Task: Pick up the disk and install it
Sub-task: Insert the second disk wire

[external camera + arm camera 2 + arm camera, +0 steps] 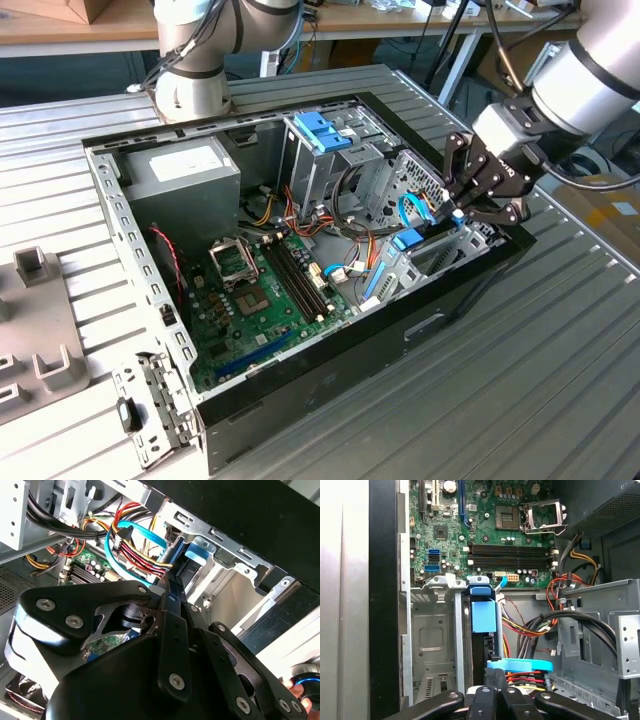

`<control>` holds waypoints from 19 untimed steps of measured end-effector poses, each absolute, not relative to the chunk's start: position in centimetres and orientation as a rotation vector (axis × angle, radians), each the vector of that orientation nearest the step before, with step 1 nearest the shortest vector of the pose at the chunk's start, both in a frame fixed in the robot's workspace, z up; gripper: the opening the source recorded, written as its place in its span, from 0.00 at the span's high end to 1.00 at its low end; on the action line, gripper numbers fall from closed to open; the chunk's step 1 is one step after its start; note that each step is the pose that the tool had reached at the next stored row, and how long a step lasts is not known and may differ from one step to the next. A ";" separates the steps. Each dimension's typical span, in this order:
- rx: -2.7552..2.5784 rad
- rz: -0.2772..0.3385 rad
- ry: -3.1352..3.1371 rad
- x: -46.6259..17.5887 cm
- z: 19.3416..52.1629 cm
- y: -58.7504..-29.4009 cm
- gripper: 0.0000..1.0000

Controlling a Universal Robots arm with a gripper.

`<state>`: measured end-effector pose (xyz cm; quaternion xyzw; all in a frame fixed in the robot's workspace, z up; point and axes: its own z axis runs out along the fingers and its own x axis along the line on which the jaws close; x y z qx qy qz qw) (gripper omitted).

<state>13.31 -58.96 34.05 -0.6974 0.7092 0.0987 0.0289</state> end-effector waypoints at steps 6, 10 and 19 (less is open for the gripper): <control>-2.151 0.305 2.188 13.3 33.9 -59.1 0.90; -2.151 0.305 2.187 13.4 34.8 -59.1 0.90; -2.154 0.313 2.192 16.4 35.7 -59.1 0.90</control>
